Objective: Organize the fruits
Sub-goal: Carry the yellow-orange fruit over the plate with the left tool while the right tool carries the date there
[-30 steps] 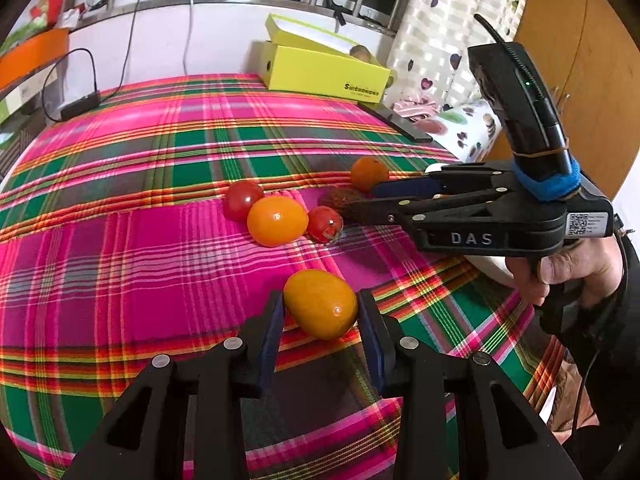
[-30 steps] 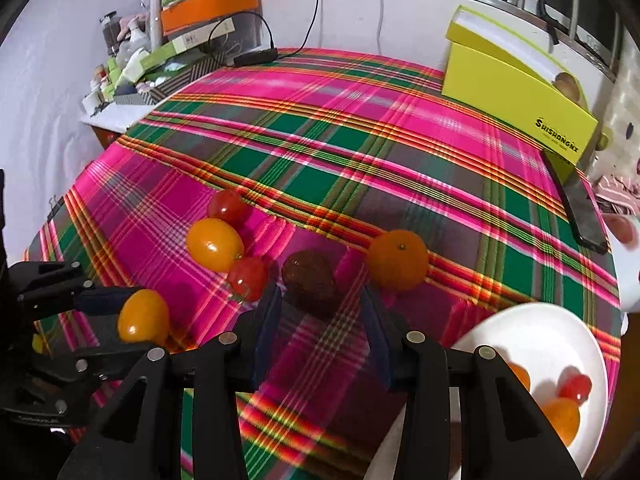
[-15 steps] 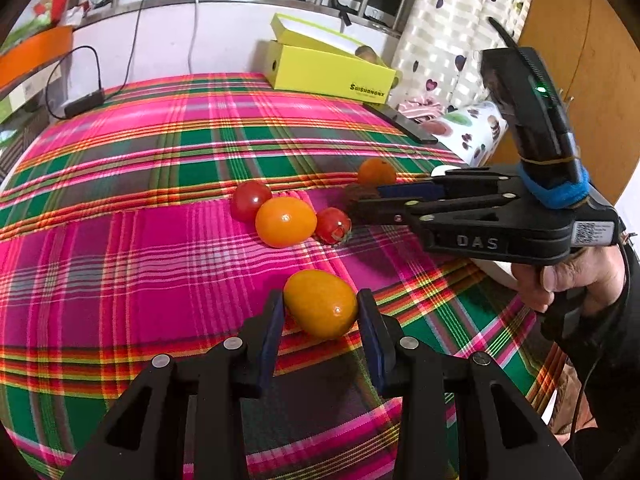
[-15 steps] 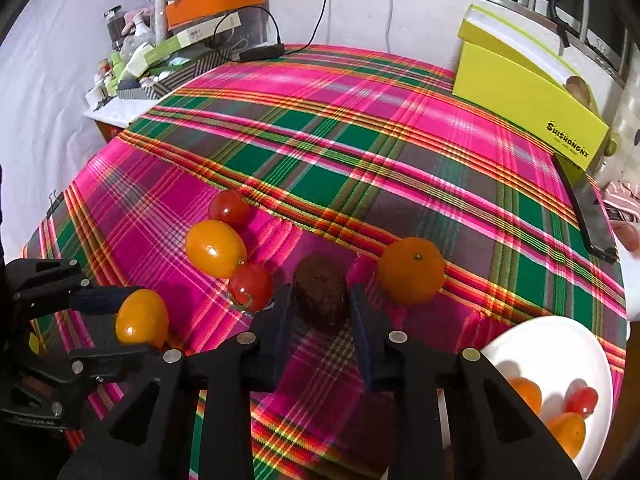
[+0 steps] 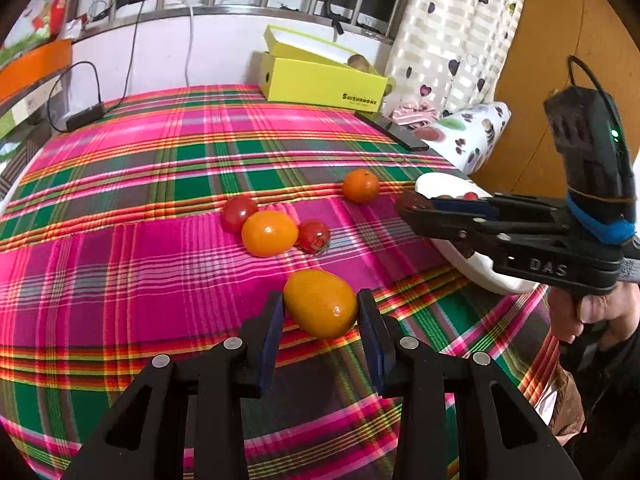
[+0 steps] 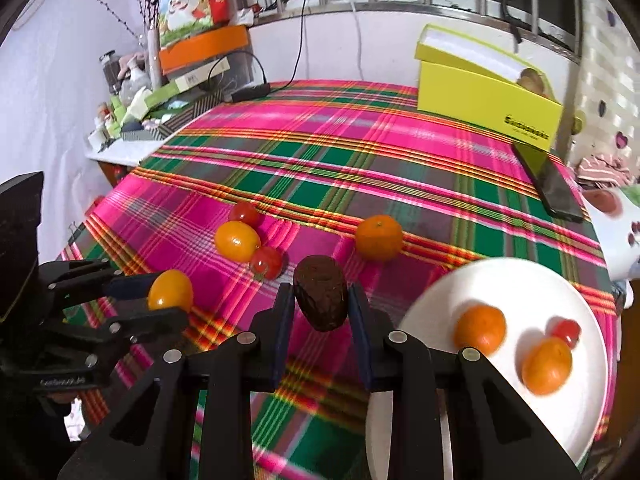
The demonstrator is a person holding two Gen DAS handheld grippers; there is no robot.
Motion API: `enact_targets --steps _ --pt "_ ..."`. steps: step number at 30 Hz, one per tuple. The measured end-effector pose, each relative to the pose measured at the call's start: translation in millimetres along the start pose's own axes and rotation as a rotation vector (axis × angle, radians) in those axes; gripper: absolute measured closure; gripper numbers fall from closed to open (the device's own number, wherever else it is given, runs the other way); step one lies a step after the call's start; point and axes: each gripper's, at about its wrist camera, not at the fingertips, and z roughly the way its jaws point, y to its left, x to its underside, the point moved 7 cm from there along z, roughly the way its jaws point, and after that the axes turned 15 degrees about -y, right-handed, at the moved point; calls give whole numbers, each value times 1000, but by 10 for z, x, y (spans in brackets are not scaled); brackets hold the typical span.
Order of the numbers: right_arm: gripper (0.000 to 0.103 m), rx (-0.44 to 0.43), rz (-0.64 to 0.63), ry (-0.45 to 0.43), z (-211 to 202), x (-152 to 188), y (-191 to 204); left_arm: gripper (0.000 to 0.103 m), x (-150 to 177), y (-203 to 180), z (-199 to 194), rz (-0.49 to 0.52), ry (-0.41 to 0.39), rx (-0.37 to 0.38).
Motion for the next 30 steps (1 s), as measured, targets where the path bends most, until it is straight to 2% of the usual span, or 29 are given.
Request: enact_targets --steps 16,30 --pt "74 93 74 -79 -667 126 -298 57 -141 -505 4 75 -13 77" --pt "74 205 146 -107 -1033 286 -755 57 -199 -946 184 131 4 160"
